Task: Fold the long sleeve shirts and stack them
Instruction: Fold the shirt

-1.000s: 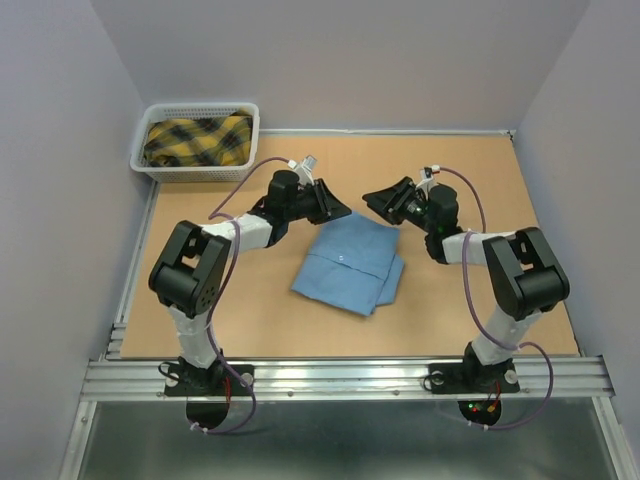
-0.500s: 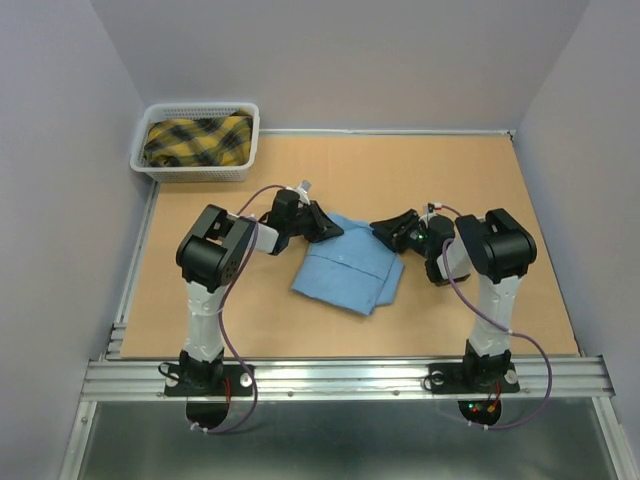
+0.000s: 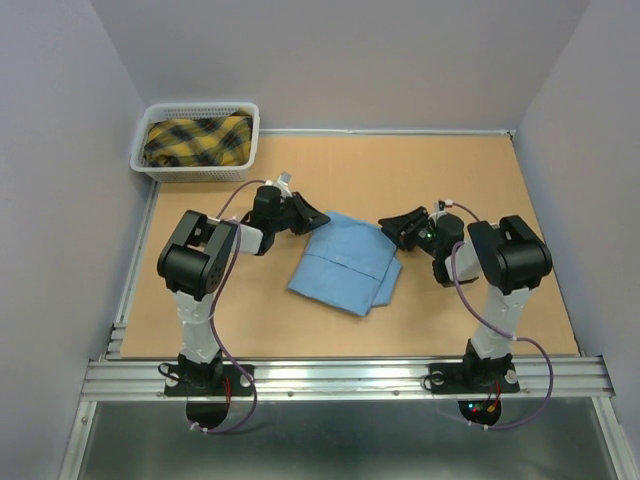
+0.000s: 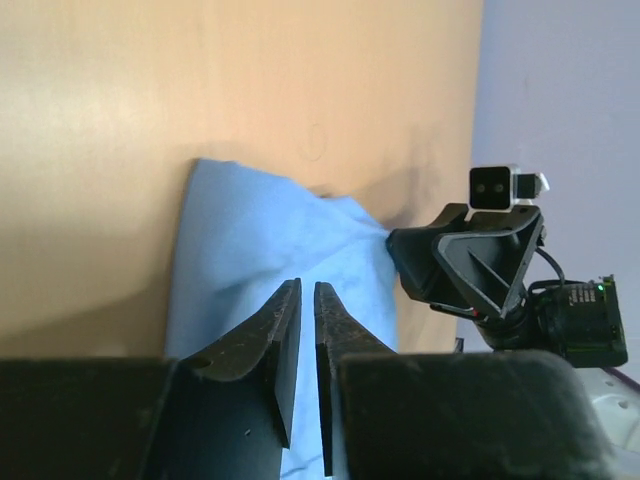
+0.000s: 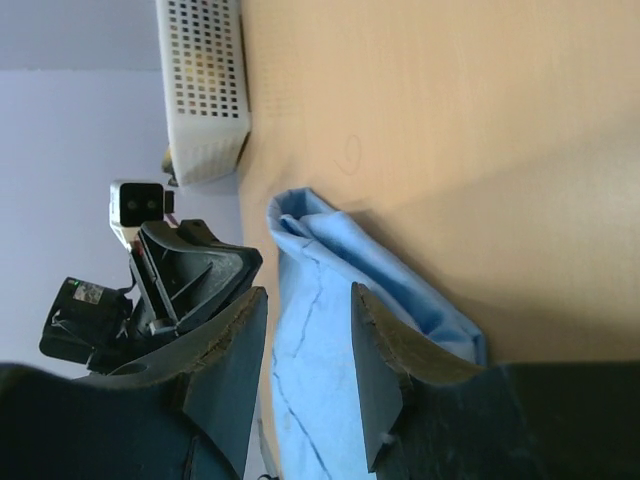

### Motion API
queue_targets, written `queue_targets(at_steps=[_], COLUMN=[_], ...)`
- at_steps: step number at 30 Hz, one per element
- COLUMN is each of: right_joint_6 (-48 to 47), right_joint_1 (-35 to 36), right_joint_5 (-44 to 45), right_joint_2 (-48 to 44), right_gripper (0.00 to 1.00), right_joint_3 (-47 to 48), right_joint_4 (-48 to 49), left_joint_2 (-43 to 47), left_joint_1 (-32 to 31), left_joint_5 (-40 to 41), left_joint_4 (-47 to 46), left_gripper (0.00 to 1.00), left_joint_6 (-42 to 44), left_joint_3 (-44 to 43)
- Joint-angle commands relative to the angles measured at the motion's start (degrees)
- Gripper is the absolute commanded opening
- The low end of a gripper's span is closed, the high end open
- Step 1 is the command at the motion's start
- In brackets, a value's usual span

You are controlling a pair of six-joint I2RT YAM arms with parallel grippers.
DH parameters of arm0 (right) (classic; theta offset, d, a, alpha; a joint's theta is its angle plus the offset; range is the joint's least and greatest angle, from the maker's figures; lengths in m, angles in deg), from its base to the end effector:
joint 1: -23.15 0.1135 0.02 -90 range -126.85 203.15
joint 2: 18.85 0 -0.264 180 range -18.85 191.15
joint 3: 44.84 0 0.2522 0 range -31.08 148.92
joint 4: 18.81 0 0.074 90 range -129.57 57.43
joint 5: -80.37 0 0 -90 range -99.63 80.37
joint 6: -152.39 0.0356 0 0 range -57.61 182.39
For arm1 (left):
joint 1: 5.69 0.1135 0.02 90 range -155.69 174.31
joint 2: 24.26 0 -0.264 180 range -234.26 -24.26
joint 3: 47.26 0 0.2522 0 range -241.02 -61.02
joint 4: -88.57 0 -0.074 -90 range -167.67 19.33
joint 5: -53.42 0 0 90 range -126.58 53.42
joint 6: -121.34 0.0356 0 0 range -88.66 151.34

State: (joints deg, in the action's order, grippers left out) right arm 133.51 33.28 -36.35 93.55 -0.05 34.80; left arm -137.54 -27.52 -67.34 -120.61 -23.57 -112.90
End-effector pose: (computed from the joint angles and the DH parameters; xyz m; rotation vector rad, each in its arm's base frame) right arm 0.3115 0.0719 0.0988 0.6949 1.9110 1.3775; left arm 0.3585 -0.1632 0.1365 -0.1959 2.0992 -1.3708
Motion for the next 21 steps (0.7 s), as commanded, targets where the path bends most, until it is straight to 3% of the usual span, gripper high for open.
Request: queue_targets(at_steps=[1, 11, 21], right_joint_6=[-1.06, -0.8, -3.7], right_joint_1=[-0.2, 0.06, -0.11], right_joint_5=[-1.76, -3.43, -0.79], right_joint_2=[-5.17, -1.14, 5.02], right_gripper=[0.45, 0.45, 0.45], right_joint_3=[3.16, 10.72, 6.33], right_joint_4=[-2.67, -5.59, -4.62], left_joint_2=[6.22, -3.95, -12.06], left_joint_1=[-1.29, -3.4, -2.52], left_joint_5=[-0.52, -2.54, -0.7], left_joint_4=[0.04, 1.63, 3.21], left_gripper=[0.23, 0.24, 0.23], left_joint_6=[2.0, 1.39, 3.59], left_joint_3=[-3.83, -13.24, -15.89])
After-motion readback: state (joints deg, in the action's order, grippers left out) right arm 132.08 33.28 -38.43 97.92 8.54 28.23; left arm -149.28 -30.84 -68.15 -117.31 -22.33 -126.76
